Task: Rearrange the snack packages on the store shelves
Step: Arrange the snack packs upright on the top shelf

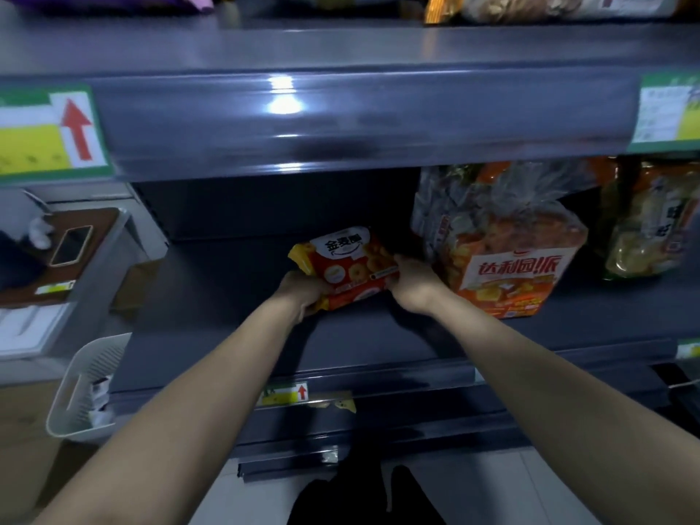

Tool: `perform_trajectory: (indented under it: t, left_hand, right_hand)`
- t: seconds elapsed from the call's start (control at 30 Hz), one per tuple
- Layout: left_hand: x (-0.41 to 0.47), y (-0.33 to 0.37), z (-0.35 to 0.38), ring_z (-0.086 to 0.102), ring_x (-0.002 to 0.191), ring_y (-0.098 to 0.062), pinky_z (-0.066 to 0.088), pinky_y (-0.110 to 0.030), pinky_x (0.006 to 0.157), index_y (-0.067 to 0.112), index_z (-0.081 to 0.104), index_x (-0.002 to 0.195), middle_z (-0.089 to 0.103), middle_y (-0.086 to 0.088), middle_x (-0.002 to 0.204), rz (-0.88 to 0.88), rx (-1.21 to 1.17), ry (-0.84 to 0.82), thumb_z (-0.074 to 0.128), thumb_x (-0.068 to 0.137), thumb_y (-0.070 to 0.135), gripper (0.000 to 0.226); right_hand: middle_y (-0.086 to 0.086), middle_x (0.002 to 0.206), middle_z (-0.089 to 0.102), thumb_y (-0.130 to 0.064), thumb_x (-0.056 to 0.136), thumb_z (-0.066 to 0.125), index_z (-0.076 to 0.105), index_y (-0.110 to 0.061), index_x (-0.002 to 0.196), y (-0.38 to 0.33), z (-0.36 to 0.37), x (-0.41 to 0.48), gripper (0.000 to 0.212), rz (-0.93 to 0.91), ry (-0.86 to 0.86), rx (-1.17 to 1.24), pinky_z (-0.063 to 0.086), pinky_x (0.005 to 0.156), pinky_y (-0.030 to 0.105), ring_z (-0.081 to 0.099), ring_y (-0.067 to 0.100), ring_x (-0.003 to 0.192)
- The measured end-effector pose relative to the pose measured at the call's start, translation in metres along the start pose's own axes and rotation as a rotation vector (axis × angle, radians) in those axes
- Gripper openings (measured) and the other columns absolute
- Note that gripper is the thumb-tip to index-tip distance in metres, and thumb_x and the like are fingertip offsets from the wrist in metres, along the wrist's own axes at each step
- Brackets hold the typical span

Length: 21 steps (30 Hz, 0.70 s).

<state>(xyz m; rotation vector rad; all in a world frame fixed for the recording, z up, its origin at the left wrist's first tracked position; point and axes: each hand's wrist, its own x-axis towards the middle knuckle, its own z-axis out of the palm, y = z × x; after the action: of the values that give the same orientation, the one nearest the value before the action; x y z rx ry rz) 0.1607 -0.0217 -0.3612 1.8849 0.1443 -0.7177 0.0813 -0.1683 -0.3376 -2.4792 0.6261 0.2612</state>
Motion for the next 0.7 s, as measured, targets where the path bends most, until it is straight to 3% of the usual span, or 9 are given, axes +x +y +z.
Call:
perform_trajectory:
  t: [0.13,0.23,0.33,0.43,0.53,0.7]
  left_hand:
    - [-0.017,-0.011,-0.018,0.058,0.076,-0.018,0.045,-0.022,0.052,0.000,0.058,0.113,0.060,-0.012,0.097,-0.023,0.040,0.043,0.062,0.087,0.002,0.026]
    - [-0.028,-0.022,-0.025,0.058,0.086,-0.022,0.049,-0.027,0.058,0.003,0.058,0.094,0.062,-0.016,0.102,-0.017,0.087,0.089,0.062,0.085,-0.001,0.010]
    - [-0.046,-0.034,-0.029,0.059,0.085,-0.024,0.051,-0.036,0.073,0.000,0.059,0.090,0.062,-0.016,0.093,0.001,0.099,0.139,0.062,0.082,-0.006,0.010]
    - [-0.067,-0.040,-0.031,0.058,0.079,-0.023,0.047,-0.034,0.074,0.004,0.058,0.083,0.061,-0.012,0.084,0.030,0.136,0.147,0.060,0.083,-0.006,0.010]
    - [-0.101,-0.045,-0.030,0.059,0.070,-0.019,0.054,-0.035,0.077,0.013,0.054,0.069,0.061,-0.007,0.076,0.062,0.165,0.172,0.059,0.083,-0.006,0.024]
    - [-0.171,-0.056,-0.023,0.067,0.086,-0.024,0.056,-0.039,0.084,0.011,0.061,0.075,0.067,-0.008,0.085,0.164,0.100,0.273,0.066,0.079,-0.005,0.018]
  right_hand:
    - [0.011,0.131,0.054,-0.021,0.099,0.044,0.050,-0.005,0.131,-0.012,0.010,-0.012,0.036,0.009,-0.078,0.268,0.041,0.092,0.027,0.052,0.026,0.115]
    - [0.014,0.124,0.059,-0.017,0.095,0.050,0.051,-0.006,0.128,-0.015,0.021,-0.019,0.034,0.066,-0.089,0.440,0.044,0.082,0.028,0.054,0.022,0.098]
    - [0.016,0.125,0.056,-0.013,0.095,0.051,0.041,-0.002,0.135,-0.016,0.026,-0.035,0.043,0.104,-0.066,0.513,0.047,0.086,0.034,0.055,0.026,0.103]
    - [0.015,0.127,0.056,-0.014,0.095,0.052,0.041,-0.001,0.136,-0.014,0.027,-0.055,0.044,0.093,-0.056,0.546,0.047,0.094,0.037,0.056,0.027,0.111]
    - [0.010,0.123,0.061,-0.014,0.095,0.053,0.050,-0.006,0.129,-0.009,0.024,-0.082,0.035,0.073,-0.092,0.620,0.049,0.088,0.031,0.059,0.022,0.103]
    - [0.007,0.114,0.062,-0.013,0.094,0.056,0.052,-0.008,0.126,-0.005,0.015,-0.139,0.033,0.003,-0.099,0.700,0.046,0.081,0.026,0.058,0.017,0.095]
